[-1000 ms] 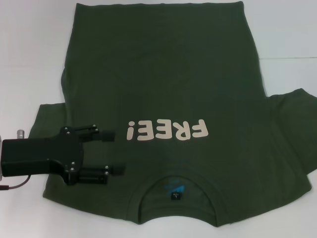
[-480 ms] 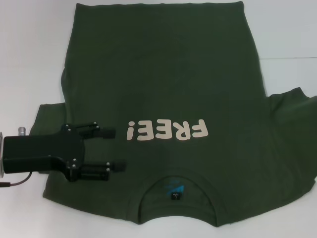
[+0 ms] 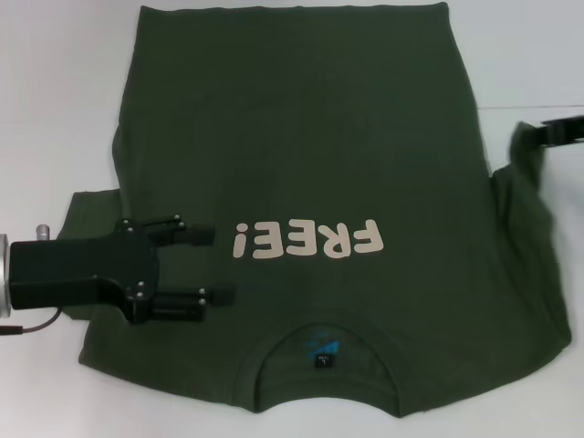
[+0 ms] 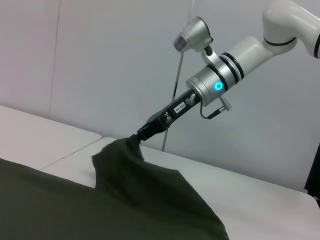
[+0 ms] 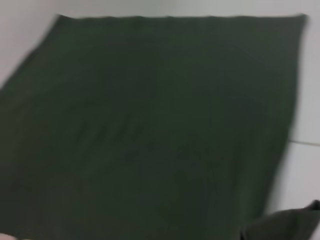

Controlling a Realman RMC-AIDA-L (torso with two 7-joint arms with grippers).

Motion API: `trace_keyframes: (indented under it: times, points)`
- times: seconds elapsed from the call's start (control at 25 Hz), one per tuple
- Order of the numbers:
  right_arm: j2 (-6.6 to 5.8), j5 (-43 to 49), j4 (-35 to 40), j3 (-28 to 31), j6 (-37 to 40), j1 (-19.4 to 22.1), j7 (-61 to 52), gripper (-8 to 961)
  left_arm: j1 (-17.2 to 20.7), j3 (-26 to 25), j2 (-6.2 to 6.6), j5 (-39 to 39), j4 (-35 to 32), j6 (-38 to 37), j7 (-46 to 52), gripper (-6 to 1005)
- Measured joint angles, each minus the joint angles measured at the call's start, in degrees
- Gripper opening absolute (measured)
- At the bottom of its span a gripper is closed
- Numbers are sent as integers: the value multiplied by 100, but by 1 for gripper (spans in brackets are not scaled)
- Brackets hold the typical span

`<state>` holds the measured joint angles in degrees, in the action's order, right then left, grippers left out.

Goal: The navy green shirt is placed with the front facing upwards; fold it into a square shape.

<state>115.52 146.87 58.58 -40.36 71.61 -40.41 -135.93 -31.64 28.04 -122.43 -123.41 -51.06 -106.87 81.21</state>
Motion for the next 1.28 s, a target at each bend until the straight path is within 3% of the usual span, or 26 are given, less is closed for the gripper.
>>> trace_keyframes:
  times: [0.28, 0.4, 0.76, 1.16, 1.28]
  points:
    - [316, -234, -89, -801, -424, -187, 0, 123, -26, -2, 3, 3, 0, 47, 0, 874]
    - [388, -239, -200, -1174, -673, -235, -11, 131, -30, 0, 15, 3, 0, 65, 0, 874]
    - [399, -262, -699, -1530, -1010, -361, 27, 156, -15, 0, 14, 2, 3, 98, -6, 875]
    - [419, -287, -636, -1986, -1237, -267, 157, 184, 0, -1, 18, 1, 70, 141, -13, 874]
    - [419, -312, -523, -1984, -1224, -212, 262, 402, 5, -20, 18, 2, 71, 141, -9, 874]
